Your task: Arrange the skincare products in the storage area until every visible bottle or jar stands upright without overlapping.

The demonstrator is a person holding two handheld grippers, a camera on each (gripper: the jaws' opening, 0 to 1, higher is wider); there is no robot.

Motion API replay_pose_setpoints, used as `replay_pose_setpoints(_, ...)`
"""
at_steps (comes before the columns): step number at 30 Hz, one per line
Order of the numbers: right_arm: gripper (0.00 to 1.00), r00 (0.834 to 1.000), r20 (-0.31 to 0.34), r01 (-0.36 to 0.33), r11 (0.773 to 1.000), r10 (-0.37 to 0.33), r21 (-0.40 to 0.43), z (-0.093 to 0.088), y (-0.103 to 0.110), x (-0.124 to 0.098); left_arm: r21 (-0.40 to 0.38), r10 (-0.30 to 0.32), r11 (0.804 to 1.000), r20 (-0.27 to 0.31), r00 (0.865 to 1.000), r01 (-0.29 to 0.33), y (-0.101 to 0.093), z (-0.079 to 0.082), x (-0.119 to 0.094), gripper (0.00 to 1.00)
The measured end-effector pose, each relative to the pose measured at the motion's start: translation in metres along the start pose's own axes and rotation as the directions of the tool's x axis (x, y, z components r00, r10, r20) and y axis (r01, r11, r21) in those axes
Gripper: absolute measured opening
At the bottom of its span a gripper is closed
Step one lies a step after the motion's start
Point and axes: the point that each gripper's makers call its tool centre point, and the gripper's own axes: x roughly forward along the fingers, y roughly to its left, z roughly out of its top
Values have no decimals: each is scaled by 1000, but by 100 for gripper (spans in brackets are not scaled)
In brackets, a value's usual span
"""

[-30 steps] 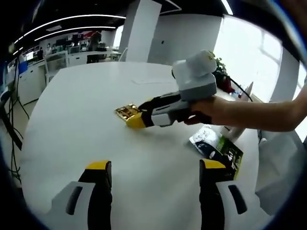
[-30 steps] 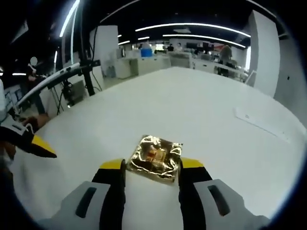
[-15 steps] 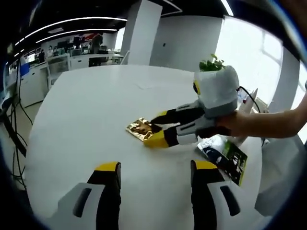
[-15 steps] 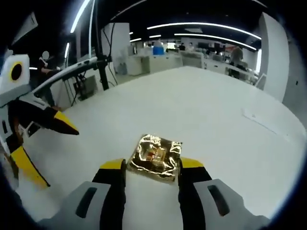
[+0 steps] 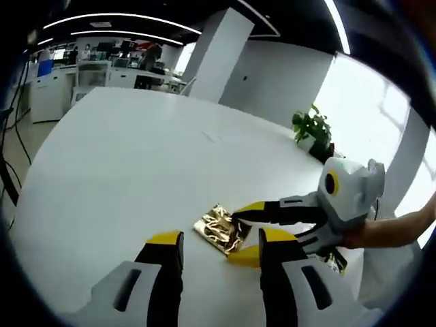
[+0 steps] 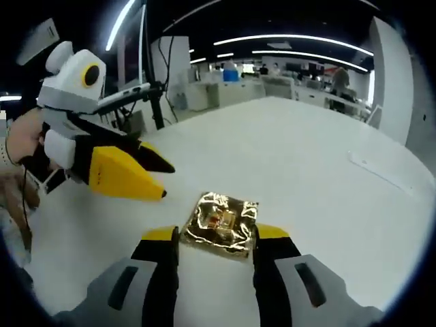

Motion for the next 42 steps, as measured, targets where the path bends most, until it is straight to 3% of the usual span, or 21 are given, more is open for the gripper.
replay_pose_setpoints(12,41,1000,11,0,1000,0,-3,1,2,-3,-10,-24,1000,-147,989,23,13,-13,37,29)
replay_pose_setpoints(23,40,1000,18,7,1000,-7,-8,1,3,-5,-63,-51,997,-162,985,41,12,-16,38,14)
replay_pose_setpoints(27,39,1000,20,11,1000,-10,-11,1,3,-5,-117,-110,989,-144,983,93,1,-13,37,4)
replay_pose_setpoints(31,38,999,30,17,1000,-16,-17,0,2,-6,-106,-109,990,-165,980,93,0,-18,40,6)
replay_pose_setpoints(32,39,999,34,15,1000,-14,-12,0,3,-6,-63,-47,997,-164,985,37,11,-17,39,8)
replay_pose_setpoints(34,38,999,35,17,1000,-17,-6,1,2,-6,-40,-9,999,-131,991,4,18,-9,36,12)
replay_pose_setpoints(36,37,999,33,18,1000,-18,-3,1,2,-6,-61,-42,998,-127,991,34,17,-4,32,16)
replay_pose_setpoints(42,41,999,19,47,999,-47,16,1,-9,-10,-68,-13,998,-139,990,4,31,-5,26,16)
